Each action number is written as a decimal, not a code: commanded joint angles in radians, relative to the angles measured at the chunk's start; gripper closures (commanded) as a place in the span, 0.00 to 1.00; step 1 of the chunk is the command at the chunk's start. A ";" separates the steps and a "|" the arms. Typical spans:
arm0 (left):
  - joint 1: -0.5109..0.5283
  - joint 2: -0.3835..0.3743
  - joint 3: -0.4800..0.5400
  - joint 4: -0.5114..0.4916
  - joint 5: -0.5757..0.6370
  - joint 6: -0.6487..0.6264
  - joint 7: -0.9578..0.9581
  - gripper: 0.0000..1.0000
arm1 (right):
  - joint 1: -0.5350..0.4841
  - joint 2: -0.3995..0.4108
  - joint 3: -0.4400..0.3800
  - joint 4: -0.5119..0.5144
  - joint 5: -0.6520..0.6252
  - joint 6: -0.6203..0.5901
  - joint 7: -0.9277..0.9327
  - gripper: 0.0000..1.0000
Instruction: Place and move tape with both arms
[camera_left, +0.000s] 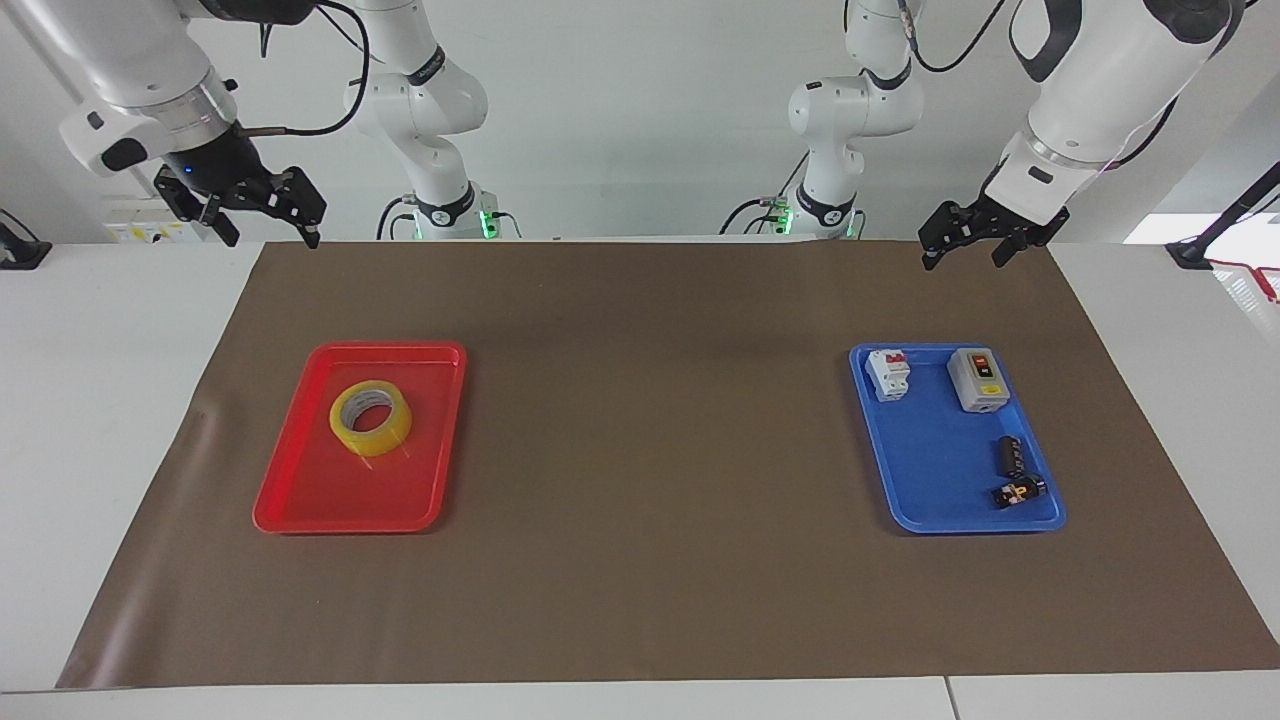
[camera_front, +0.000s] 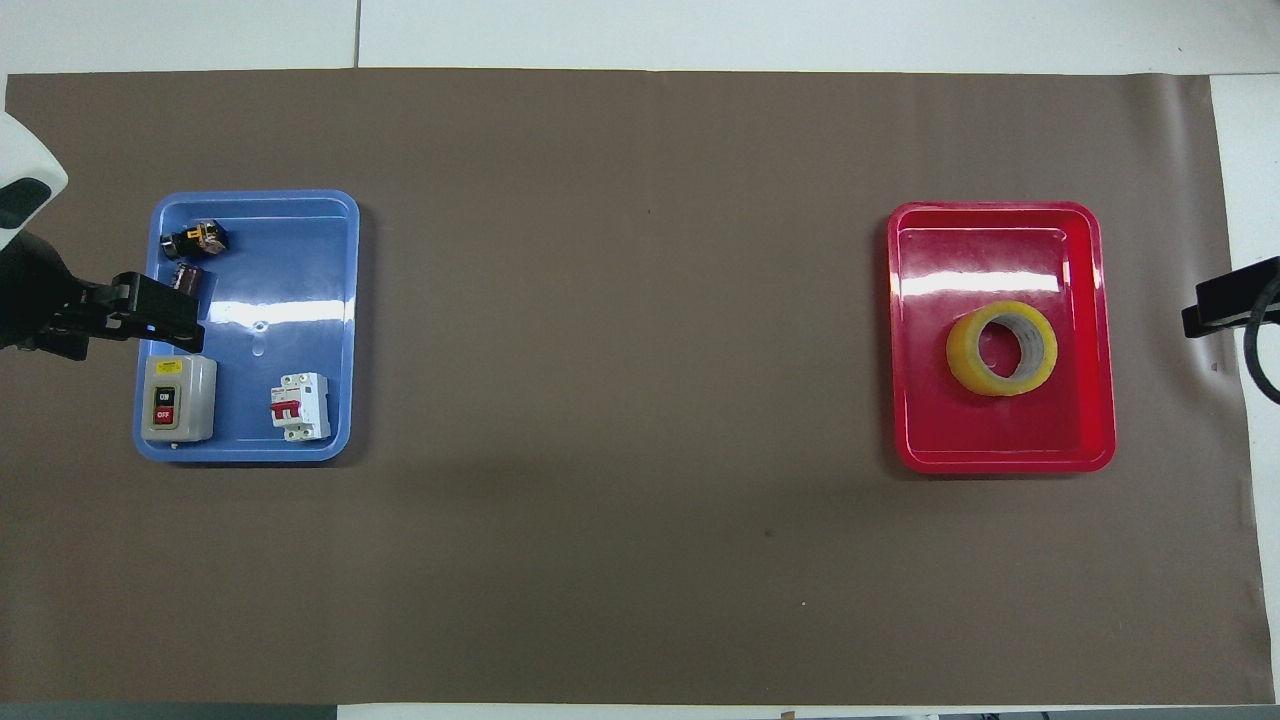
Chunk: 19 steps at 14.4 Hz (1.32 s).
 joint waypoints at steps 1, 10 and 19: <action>0.000 -0.019 0.003 -0.015 0.020 0.011 0.004 0.00 | 0.028 0.013 0.009 0.023 -0.064 -0.011 -0.076 0.00; 0.000 -0.019 0.003 -0.015 0.020 0.011 0.004 0.00 | -0.007 0.007 0.000 -0.003 0.002 0.064 -0.079 0.00; 0.000 -0.018 0.003 -0.015 0.020 0.011 0.004 0.00 | -0.014 0.012 0.003 0.018 0.005 0.003 -0.079 0.00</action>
